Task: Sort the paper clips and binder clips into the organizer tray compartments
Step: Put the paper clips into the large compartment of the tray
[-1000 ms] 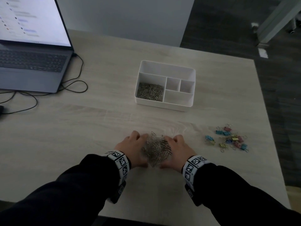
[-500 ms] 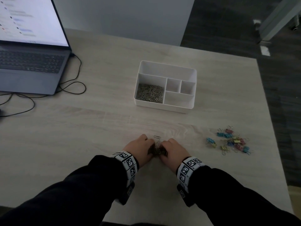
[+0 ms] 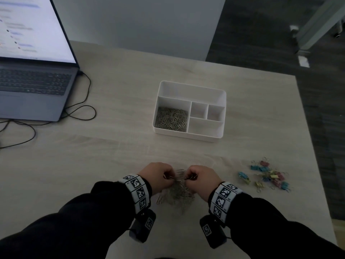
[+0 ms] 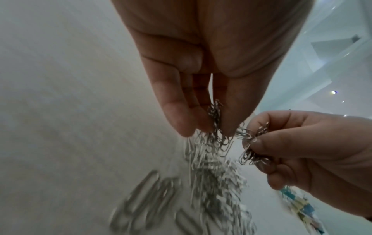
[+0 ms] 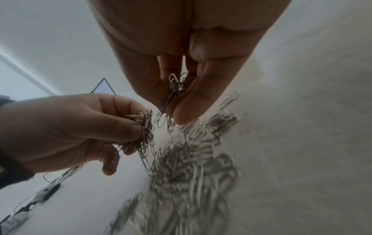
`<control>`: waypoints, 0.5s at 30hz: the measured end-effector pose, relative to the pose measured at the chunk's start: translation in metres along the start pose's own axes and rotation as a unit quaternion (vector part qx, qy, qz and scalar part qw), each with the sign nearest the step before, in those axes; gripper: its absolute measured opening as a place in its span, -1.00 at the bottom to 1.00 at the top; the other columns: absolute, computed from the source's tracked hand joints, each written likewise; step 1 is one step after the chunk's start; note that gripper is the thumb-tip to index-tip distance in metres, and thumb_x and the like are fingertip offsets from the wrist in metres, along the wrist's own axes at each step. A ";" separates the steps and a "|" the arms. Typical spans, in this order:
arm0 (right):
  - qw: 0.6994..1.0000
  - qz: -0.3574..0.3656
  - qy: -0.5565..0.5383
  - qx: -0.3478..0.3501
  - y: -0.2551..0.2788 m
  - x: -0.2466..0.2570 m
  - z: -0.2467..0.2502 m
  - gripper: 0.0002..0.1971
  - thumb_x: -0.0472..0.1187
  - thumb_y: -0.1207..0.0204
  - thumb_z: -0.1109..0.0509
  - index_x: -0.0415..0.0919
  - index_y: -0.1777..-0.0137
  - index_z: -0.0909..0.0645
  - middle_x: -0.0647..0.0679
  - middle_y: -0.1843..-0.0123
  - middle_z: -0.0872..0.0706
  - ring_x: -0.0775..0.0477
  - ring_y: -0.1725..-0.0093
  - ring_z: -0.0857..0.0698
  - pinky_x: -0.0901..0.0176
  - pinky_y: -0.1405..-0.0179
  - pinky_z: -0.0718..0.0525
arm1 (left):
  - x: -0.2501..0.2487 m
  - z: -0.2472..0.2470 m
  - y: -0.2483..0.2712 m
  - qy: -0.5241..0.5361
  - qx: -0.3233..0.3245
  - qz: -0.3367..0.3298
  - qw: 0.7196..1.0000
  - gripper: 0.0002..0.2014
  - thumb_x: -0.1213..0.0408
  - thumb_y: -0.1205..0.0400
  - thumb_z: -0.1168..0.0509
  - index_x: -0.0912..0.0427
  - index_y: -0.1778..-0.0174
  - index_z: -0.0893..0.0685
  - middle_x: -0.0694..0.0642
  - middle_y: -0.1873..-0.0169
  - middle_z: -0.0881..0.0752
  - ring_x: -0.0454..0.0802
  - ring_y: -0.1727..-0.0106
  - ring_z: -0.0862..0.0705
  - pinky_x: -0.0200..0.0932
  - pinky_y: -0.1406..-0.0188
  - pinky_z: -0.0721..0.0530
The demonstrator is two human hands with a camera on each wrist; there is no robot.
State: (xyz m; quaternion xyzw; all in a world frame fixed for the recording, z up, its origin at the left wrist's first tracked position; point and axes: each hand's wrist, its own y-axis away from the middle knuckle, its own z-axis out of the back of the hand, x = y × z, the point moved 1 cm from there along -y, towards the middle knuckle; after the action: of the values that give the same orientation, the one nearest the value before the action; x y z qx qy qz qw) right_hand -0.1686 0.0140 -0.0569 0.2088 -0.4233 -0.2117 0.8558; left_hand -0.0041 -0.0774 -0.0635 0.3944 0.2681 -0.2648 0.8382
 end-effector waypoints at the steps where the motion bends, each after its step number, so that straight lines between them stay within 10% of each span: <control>1: 1.000 -0.003 -0.012 -0.006 -0.005 0.001 0.003 -0.93 -0.24 -0.31 -0.45 -0.04 0.26 -0.69 0.05 0.30 -0.73 0.00 0.28 -0.75 0.03 0.19 -0.80 | 0.000 0.005 -0.002 0.018 -0.001 0.003 1.000 -0.95 0.22 -0.48 -0.44 0.01 0.17 -0.76 -0.10 0.32 -0.72 -0.33 0.54 -0.61 -0.33 0.48 -0.69; 5: 0.998 0.000 -0.057 -0.040 -0.023 0.021 0.023 -0.83 -0.30 -0.34 -0.47 0.01 0.34 -0.66 0.03 0.39 -0.74 -0.03 0.41 -0.77 0.19 0.39 -0.76 | -0.005 0.034 -0.014 0.064 -0.040 -0.002 0.997 -0.96 0.26 -0.48 -0.48 0.03 0.25 -0.75 -0.11 0.41 -0.70 -0.28 0.54 -0.63 -0.19 0.49 -0.76; 15: 0.984 0.020 -0.143 -0.106 -0.086 0.080 0.072 -0.91 -0.30 -0.43 -0.48 -0.11 0.23 -0.67 -0.11 0.30 -0.78 -0.07 0.38 -0.80 -0.20 0.19 -0.83 | -0.021 0.120 -0.061 0.153 -0.163 -0.001 0.975 -0.93 0.25 -0.46 -0.52 0.02 0.26 -0.76 0.02 0.32 -0.79 -0.03 0.31 -0.77 -0.04 0.34 -0.83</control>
State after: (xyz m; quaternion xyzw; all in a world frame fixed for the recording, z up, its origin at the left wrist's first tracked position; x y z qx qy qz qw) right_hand -0.1989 -0.1132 -0.0122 0.0761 -0.5205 -0.2656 0.8079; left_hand -0.0305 -0.2021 -0.0159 0.2877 0.4329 -0.1544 0.8403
